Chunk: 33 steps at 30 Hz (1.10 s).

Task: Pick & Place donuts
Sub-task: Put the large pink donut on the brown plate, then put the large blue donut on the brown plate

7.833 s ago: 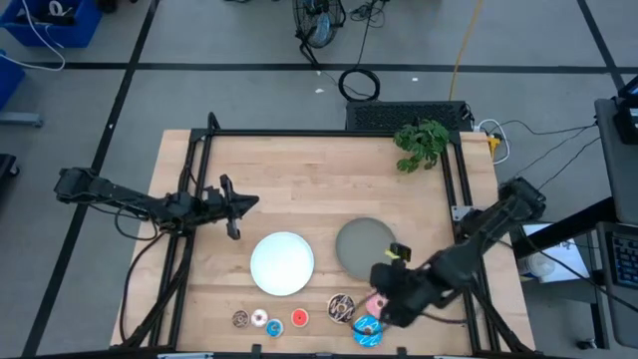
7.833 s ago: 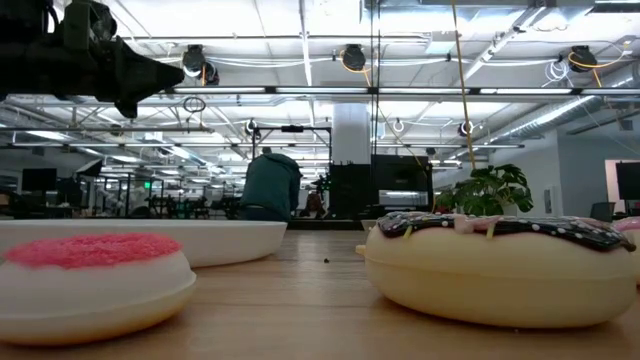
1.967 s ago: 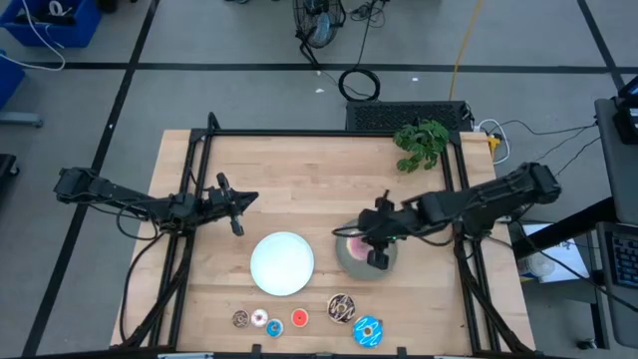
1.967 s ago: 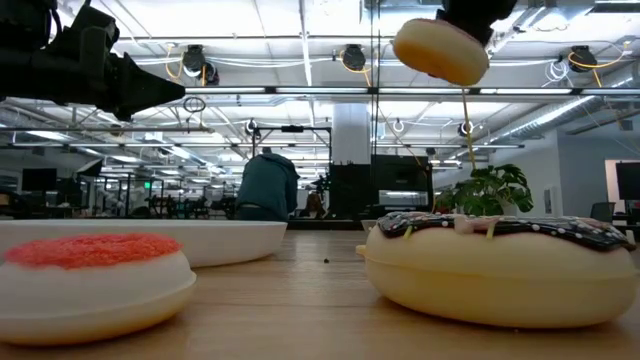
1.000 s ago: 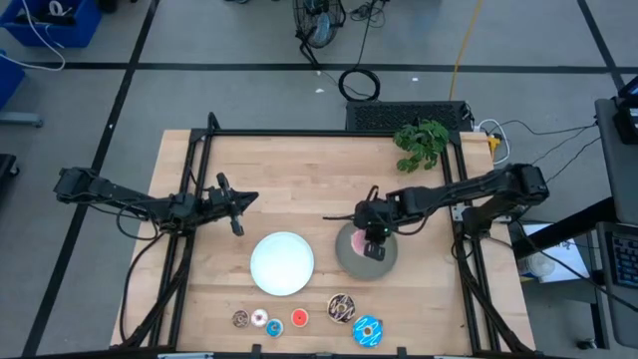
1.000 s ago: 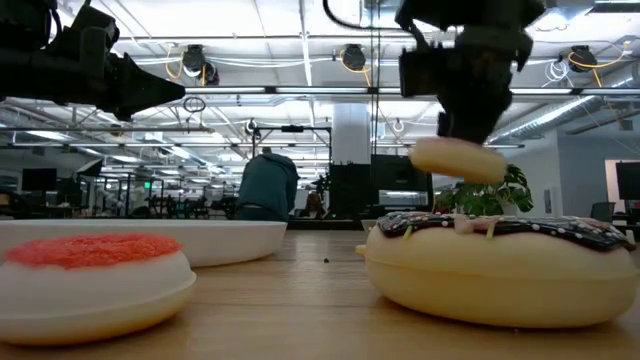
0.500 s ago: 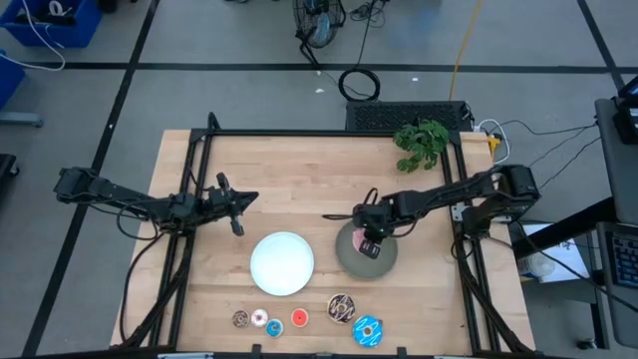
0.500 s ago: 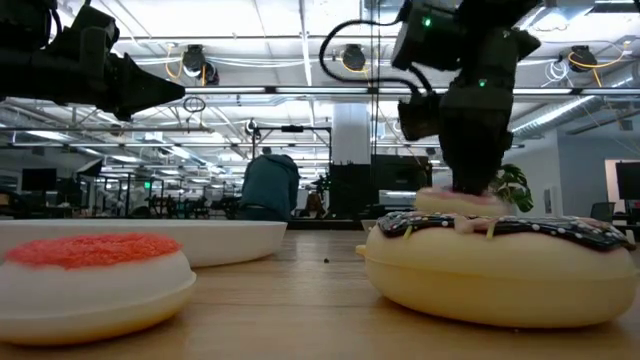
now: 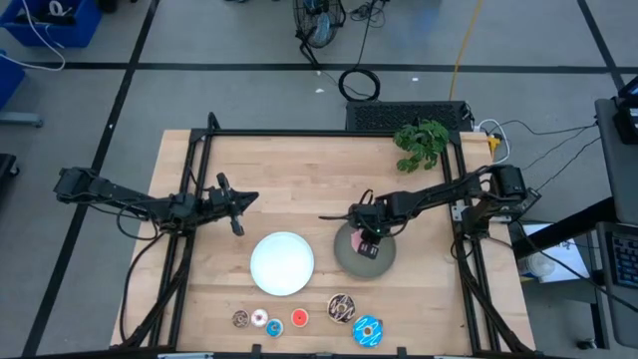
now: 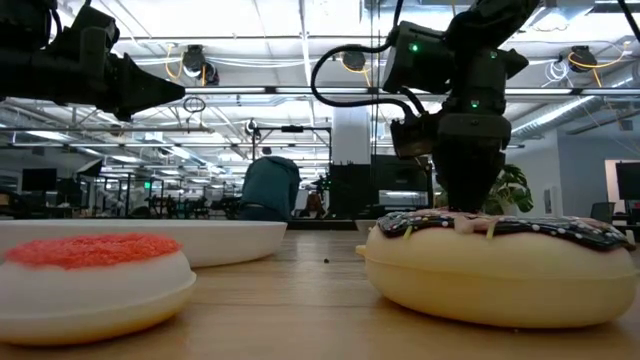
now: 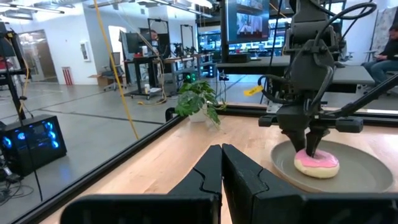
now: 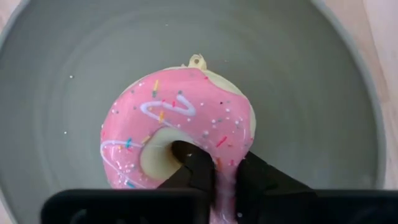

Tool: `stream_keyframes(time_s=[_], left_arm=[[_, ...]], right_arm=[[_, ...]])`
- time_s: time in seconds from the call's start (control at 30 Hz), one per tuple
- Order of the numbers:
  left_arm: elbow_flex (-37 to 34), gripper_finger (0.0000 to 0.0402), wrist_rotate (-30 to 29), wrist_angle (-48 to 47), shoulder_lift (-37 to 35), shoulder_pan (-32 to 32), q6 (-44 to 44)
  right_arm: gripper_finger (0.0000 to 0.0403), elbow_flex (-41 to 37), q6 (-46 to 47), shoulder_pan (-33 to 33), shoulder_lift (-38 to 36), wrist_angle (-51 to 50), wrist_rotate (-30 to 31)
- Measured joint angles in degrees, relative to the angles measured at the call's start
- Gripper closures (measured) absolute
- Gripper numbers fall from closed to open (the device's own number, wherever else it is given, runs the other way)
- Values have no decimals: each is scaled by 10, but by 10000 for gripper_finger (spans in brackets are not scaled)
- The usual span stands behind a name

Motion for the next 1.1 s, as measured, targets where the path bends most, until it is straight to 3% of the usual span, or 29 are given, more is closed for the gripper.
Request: stream_keyframes(time_s=[0.3,0.47,0.73,1.1], left_arm=[[0,385,0,0,0,0,0],[0,385,0,0,0,0,0],[0,385,0,0,0,0,0],[0,385,0,0,0,0,1]], right_arm=[[247,0,30,-2,-4,-5,-26],[207,0,30,-2,-22,-4,-1],[178,0,48,-2,-61,-6,-1],[171,10,26,7,-132,-4,-1]])
